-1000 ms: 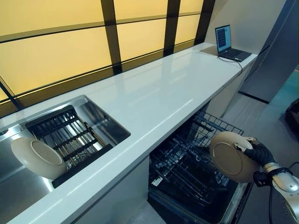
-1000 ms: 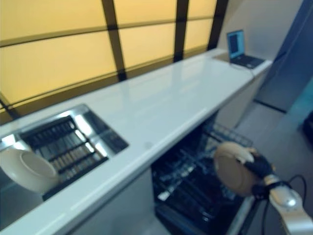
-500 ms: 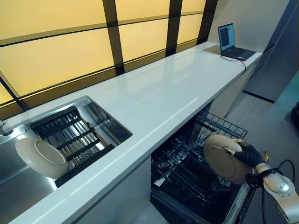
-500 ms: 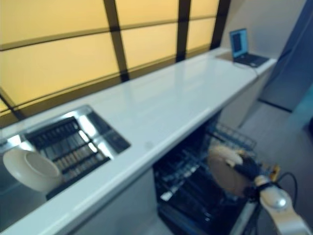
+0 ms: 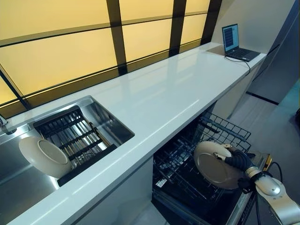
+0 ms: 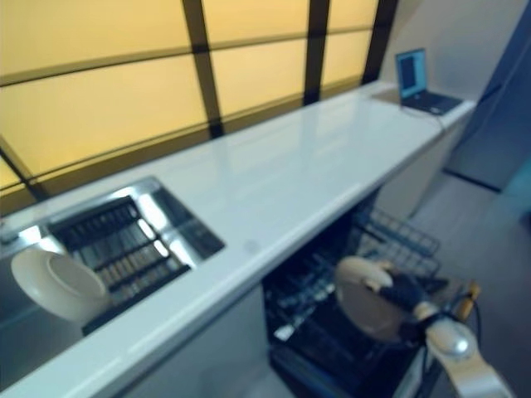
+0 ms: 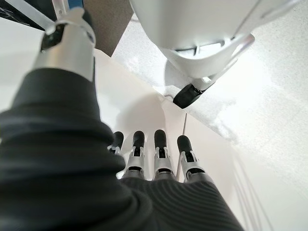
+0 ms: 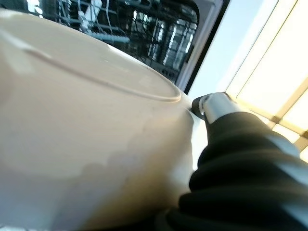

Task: Take plates into dishwasher

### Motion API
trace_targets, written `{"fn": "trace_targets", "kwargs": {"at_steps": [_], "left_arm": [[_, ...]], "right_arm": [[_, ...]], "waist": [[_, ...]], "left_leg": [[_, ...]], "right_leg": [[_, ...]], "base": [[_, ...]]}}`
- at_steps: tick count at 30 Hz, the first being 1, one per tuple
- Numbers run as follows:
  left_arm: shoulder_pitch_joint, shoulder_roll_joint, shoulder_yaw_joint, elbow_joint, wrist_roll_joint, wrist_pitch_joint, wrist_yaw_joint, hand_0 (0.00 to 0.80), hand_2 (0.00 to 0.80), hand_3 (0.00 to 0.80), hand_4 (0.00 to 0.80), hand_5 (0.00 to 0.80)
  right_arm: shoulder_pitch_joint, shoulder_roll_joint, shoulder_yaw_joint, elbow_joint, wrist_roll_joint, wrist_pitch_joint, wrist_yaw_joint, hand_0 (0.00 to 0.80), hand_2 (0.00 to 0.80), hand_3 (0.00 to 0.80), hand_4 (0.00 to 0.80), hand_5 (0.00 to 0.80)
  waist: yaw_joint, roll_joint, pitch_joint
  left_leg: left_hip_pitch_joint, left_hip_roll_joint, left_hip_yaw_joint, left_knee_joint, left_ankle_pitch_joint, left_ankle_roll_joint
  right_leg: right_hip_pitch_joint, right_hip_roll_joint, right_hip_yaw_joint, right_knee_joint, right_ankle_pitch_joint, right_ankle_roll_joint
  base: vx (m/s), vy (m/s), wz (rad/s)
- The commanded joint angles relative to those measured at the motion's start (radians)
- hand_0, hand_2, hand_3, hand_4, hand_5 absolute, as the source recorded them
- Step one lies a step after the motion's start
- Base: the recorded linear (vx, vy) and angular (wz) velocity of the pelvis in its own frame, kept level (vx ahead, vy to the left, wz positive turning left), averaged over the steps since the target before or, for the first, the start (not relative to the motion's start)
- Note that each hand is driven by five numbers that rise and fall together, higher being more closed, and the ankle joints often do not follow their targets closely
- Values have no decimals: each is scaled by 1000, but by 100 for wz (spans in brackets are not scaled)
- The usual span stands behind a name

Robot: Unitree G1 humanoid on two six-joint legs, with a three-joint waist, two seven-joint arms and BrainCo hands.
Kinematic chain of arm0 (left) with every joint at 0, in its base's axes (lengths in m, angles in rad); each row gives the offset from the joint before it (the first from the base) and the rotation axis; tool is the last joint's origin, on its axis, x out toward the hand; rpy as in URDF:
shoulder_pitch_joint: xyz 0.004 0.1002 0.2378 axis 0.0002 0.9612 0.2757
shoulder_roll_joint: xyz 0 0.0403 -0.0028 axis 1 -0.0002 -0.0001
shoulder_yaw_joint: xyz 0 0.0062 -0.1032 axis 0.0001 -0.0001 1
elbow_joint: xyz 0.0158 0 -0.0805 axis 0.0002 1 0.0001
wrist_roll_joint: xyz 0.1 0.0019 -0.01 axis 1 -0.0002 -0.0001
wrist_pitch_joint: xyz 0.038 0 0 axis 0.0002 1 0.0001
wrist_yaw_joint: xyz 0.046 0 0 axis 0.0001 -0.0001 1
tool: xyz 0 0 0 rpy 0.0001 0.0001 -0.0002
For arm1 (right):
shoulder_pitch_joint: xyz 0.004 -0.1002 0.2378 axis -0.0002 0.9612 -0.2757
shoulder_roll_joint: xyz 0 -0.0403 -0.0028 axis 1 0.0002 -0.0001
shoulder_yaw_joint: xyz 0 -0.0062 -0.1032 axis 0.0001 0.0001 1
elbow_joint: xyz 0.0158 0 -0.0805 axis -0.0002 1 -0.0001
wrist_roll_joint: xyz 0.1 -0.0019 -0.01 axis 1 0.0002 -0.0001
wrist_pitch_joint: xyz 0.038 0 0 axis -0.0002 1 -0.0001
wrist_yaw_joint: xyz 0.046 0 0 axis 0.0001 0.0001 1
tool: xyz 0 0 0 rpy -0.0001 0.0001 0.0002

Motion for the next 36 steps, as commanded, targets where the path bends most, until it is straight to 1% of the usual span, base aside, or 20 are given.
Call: {"fn": "trace_targets", "kwargs": {"at_steps": [1, 7, 12, 18, 20, 26, 36], "left_arm": [[-55, 35, 27, 4, 44, -3, -6, 0, 0, 0, 0, 0], [-57, 29, 19, -2, 51, 2, -6, 0, 0, 0, 0, 0], [-56, 25, 17, -5, 53, 0, -7, 0, 0, 0, 0, 0], [-56, 25, 14, -10, 59, 7, -10, 0, 0, 0, 0, 0], [-58, 26, 13, -5, 60, 5, -13, 0, 0, 0, 0, 0], [-53, 21, 13, -7, 75, 3, -14, 0, 0, 0, 0, 0], [-58, 15, -1, -20, 84, 9, -21, 0, 0, 0, 0, 0]], "right_arm": [[-84, 29, 7, -69, -46, -52, -16, 800, 800, 800, 800, 800], [-95, 47, 44, -26, -109, -57, -32, 800, 800, 800, 800, 800], [-97, 57, 66, -4, -114, -43, -28, 800, 800, 800, 800, 800], [-100, 70, 81, 28, -177, -61, -64, 800, 800, 800, 800, 800], [-106, 65, 87, 35, -226, -74, -79, 800, 800, 800, 800, 800], [-123, 47, 107, 44, -350, -85, -121, 800, 800, 800, 800, 800], [-146, 41, 141, 85, -451, -56, -166, 800, 800, 800, 800, 800]], "waist": [[20, -41, 2], [29, -41, 5], [35, -39, 6], [43, -35, 7], [45, -35, 9], [51, -34, 11], [59, -30, 10]], "left_leg": [[-79, 24, -13, 2, 27, -13], [-81, 23, -19, 3, 24, -13], [-79, 22, -22, 2, 21, -11], [-84, 19, -28, 3, 20, -11], [-86, 19, -29, 4, 20, -11], [-86, 17, -33, 4, 18, -11], [-86, 15, -41, 5, 17, -11]], "right_leg": [[24, 5, -7, 64, -60, -34], [27, 3, -12, 63, -59, -32], [30, 2, -14, 65, -61, -32], [33, -1, -20, 67, -63, -32], [34, -2, -21, 66, -63, -31], [34, -1, -20, 66, -64, -31], [39, -3, -19, 66, -66, -30]], "base": [[0, 0, 0], [0, 0, 0], [0, 0, 0], [7, 3, 3], [1, 4, 8], [0, 1, 1], [0, 0, 0]]}}
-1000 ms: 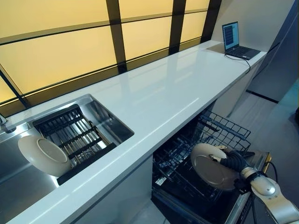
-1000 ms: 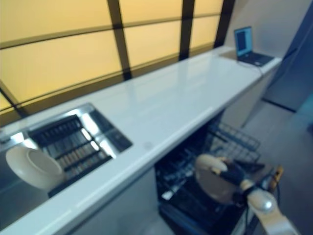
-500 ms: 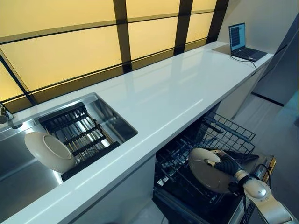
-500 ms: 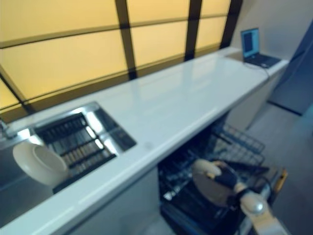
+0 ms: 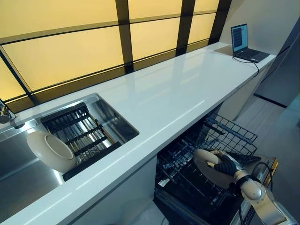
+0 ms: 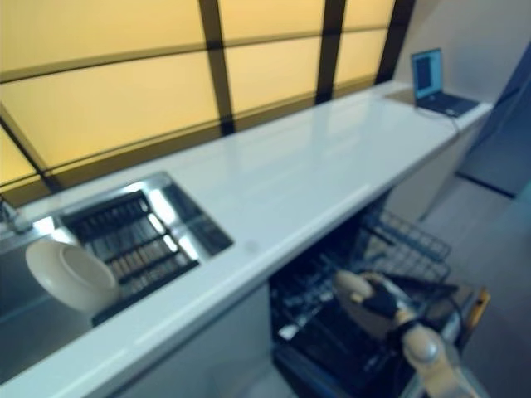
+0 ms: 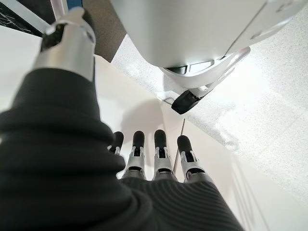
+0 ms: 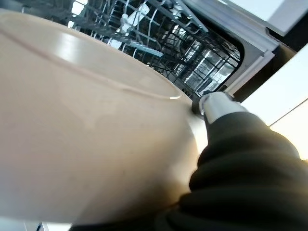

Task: Take plates into dishwasher

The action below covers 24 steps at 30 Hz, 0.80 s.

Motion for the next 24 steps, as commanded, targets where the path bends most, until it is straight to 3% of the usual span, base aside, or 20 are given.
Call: {"fn": "trace_targets", "kwargs": {"at_steps": [1, 24], "left_arm": [[-53, 25, -3, -14, 45, 0, -11, 0, 0, 0, 0, 0], [-72, 3, -36, -12, 71, 11, -20, 0, 0, 0, 0, 0]], "right_arm": [[-91, -5, 3, -2, -49, -34, -51, 800, 800, 800, 800, 800], [-170, 96, 139, 167, -90, 18, -72, 800, 800, 800, 800, 800]], "waist": [[37, -27, -9], [63, -17, -8]], "left_leg": [[-98, 18, -21, 4, 16, -11], [-100, 7, -48, 5, 13, -11]], "right_leg": [[14, -3, -2, 63, -65, -30], [20, -8, -15, 60, -66, -36]], "base": [[0, 0, 0], [0, 1, 0]]}}
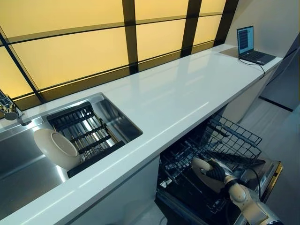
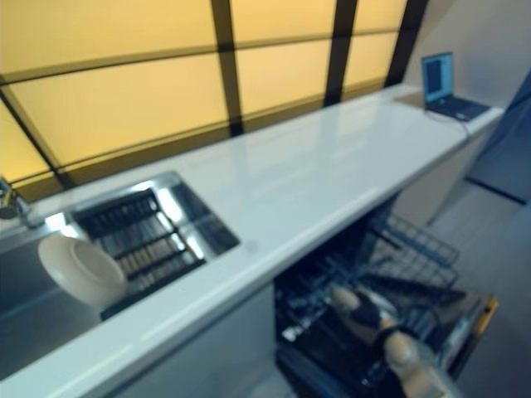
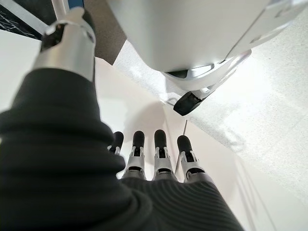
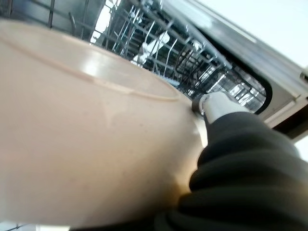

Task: Take plates into dishwasher

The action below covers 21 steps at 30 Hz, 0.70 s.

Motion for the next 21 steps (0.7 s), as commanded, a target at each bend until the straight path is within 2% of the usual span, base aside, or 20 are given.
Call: {"fn": "trace_targets", "kwargs": {"at_steps": [1, 21], "left_arm": [[-63, 7, -36, 13, 33, 3, -2, 0, 0, 0, 0, 0], [-86, -9, -69, 8, 29, 17, -14, 0, 0, 0, 0, 0]], "right_arm": [[-107, 28, 22, 6, -13, -13, -23, 800, 800, 800, 800, 800], [-181, 110, 126, 93, 11, 60, -25, 800, 800, 800, 800, 800]], "waist": [[18, -23, -3], [42, -16, 5]], "left_leg": [[-101, 8, -38, 3, 12, -12], [-109, -3, -60, 5, 12, -14]], "right_leg": [[14, -9, -10, 60, -66, -36], [10, -17, -27, 64, -66, -41]], "base": [[7, 12, 8], [1, 2, 1]]}}
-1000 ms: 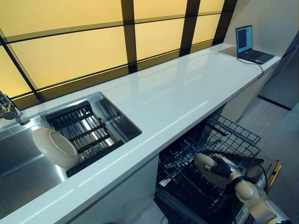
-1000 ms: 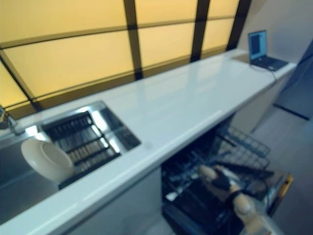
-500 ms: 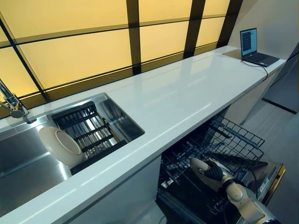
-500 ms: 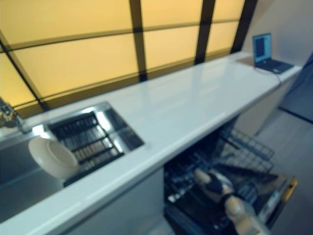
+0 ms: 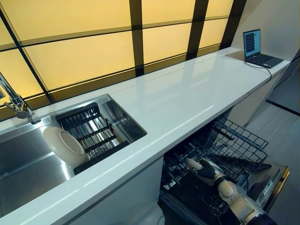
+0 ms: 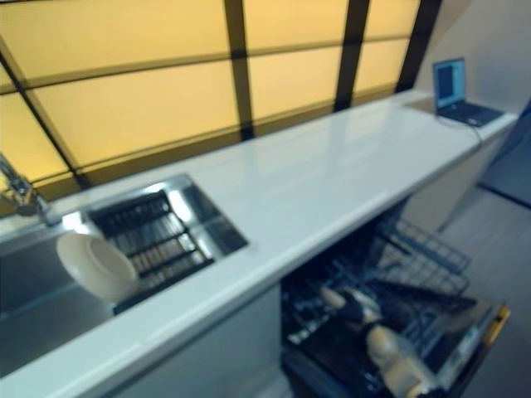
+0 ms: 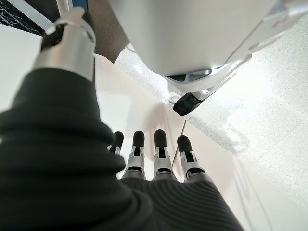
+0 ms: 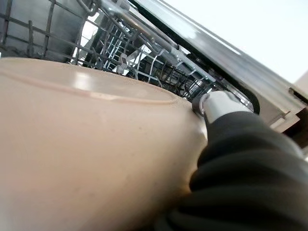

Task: Take plates into dishwasher

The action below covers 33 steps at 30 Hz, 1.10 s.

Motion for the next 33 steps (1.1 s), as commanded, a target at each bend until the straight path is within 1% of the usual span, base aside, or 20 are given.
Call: {"fn": "trace_targets", "kwargs": {"at_steps": [1, 16, 33], "left_arm": [[-87, 3, -51, 15, 31, -5, -8, 0, 0, 0, 0, 0], [-98, -2, -66, 22, 32, -3, -13, 0, 0, 0, 0, 0], [-96, -3, -68, 23, 32, -8, -16, 0, 0, 0, 0, 0]], "right_arm": [[-76, 42, 43, 11, 13, -4, -13, 800, 800, 800, 800, 800], [-103, 91, 67, 96, 32, 70, -3, 800, 800, 800, 800, 800], [-98, 103, 69, 137, 3, 90, 0, 800, 800, 800, 800, 800]], "waist": [[39, -33, 17], [45, -25, 17], [48, -18, 19]], "left_leg": [[-109, 5, -40, 5, 11, -15], [-107, -2, -51, 6, 10, -17], [-106, -10, -58, 1, 10, -16]], "right_leg": [[-2, -12, -8, 67, -65, -44], [-3, -18, -16, 72, -66, -49], [-9, -20, -25, 74, -66, -53]], "base": [[0, 0, 0], [0, 0, 0], [0, 0, 0]]}}
